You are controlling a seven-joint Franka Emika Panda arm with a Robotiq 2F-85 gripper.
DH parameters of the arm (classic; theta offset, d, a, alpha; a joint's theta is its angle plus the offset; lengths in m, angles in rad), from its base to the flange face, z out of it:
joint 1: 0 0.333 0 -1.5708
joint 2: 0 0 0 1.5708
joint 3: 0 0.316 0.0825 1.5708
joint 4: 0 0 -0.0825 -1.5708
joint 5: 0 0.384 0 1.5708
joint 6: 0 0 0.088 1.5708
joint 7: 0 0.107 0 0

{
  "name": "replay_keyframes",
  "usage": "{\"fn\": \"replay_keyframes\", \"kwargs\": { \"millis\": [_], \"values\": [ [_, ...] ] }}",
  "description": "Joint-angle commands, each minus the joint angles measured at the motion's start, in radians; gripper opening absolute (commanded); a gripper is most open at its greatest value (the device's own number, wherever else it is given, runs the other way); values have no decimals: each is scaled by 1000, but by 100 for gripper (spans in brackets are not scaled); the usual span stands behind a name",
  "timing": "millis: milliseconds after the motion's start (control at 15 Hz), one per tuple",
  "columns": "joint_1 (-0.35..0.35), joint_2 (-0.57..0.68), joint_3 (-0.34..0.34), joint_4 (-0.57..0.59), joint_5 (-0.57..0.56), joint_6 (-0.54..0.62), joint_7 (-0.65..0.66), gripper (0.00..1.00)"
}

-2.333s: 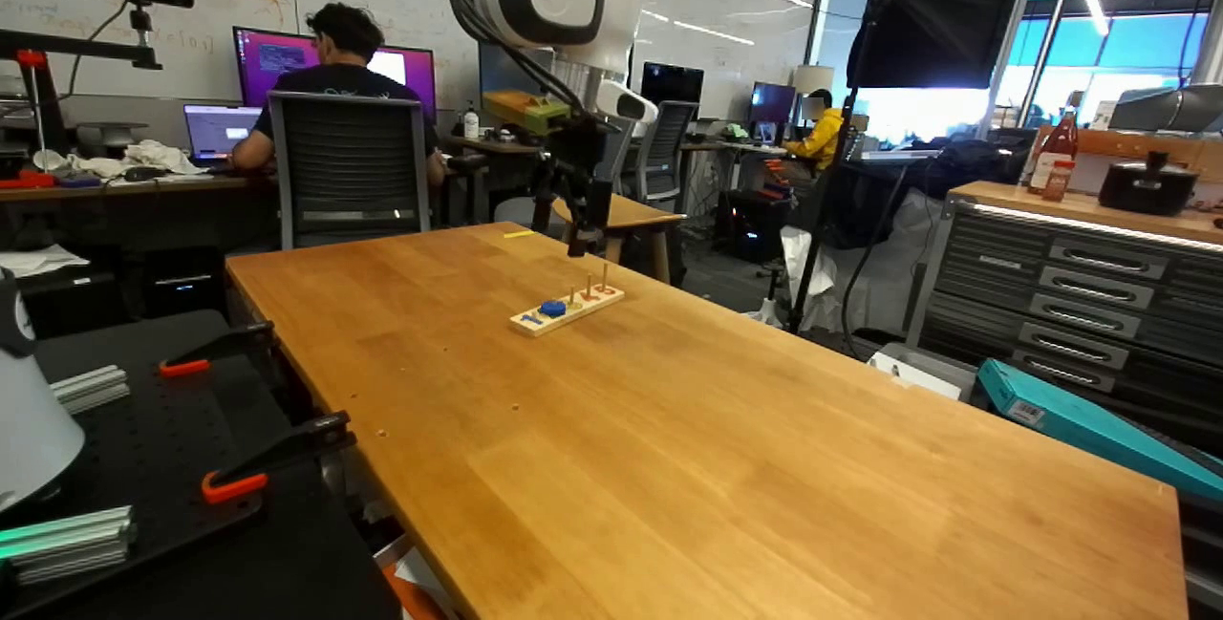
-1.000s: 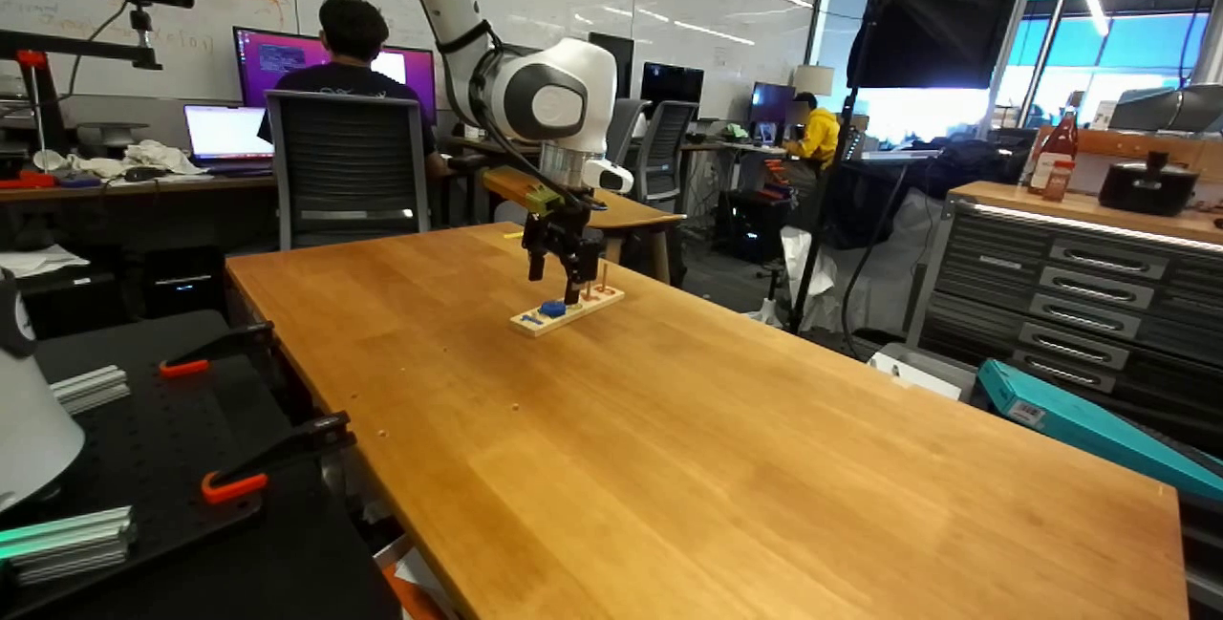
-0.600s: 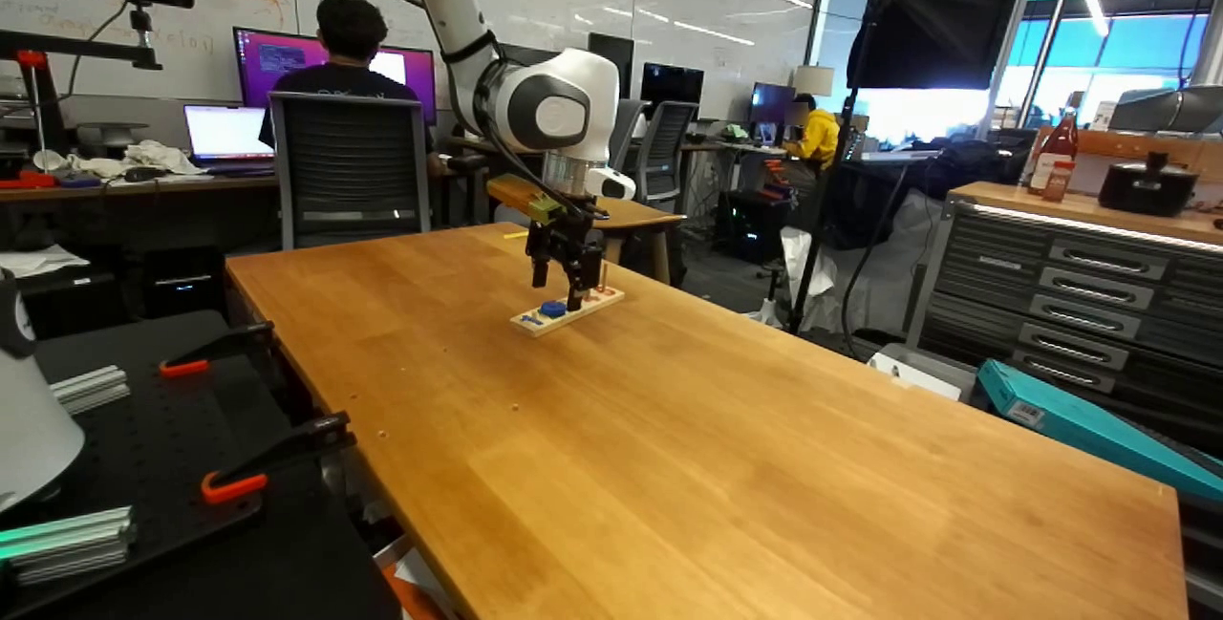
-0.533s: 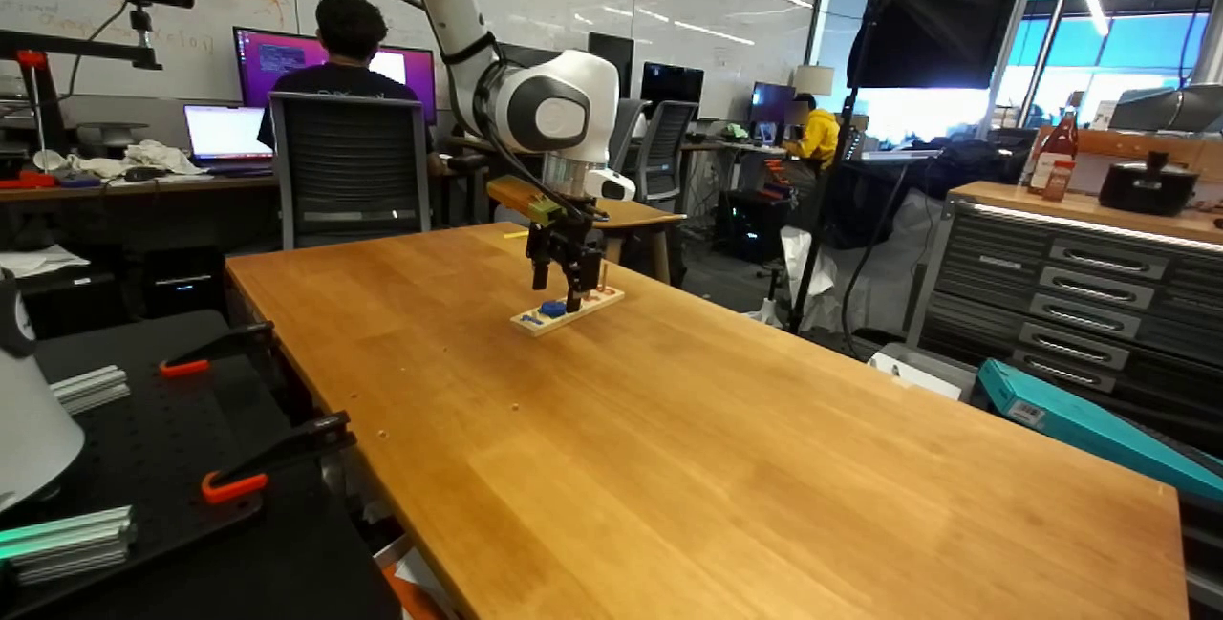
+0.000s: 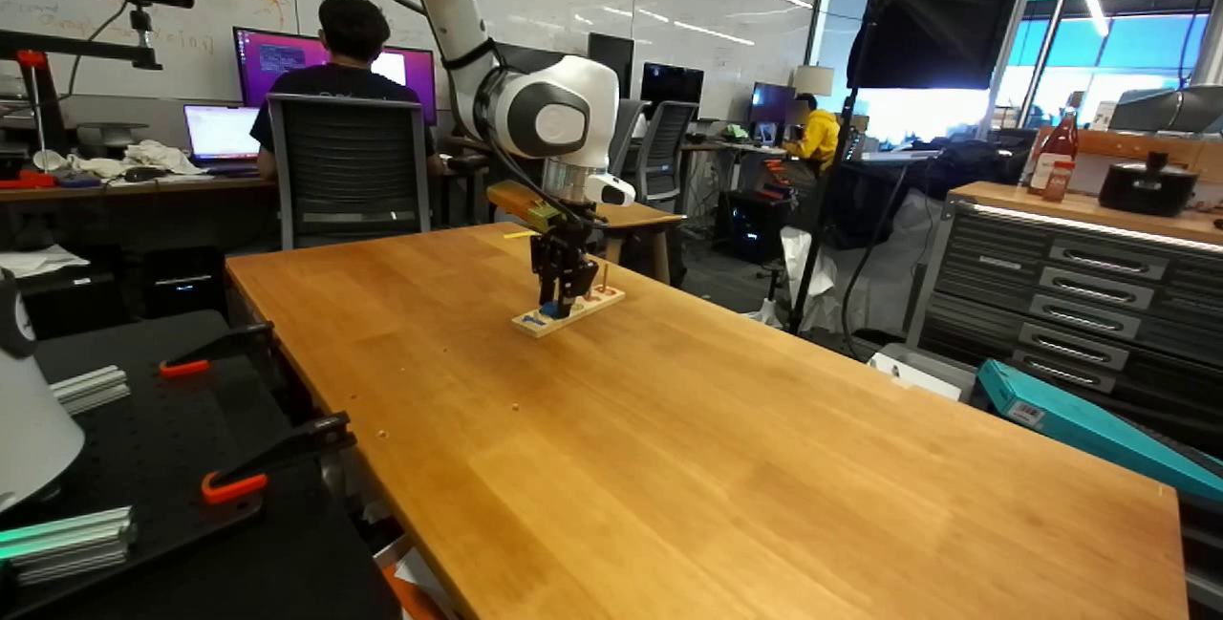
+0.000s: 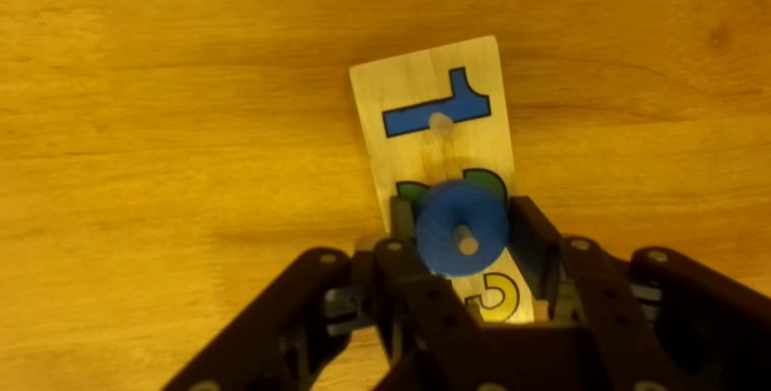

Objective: Take the blue ring off the wooden stand and put it on the table

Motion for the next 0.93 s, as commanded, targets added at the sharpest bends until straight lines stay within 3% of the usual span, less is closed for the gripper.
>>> {"fn": "replay_keyframes", "kwargs": {
  "millis": [0, 467, 867],
  "values": [
    [9, 17, -14, 39, -6, 1, 19, 20],
    [-16, -54, 4, 176, 71, -120, 70, 20],
    [-35, -23, -103, 290, 41, -171, 177, 20]
  ]
}}
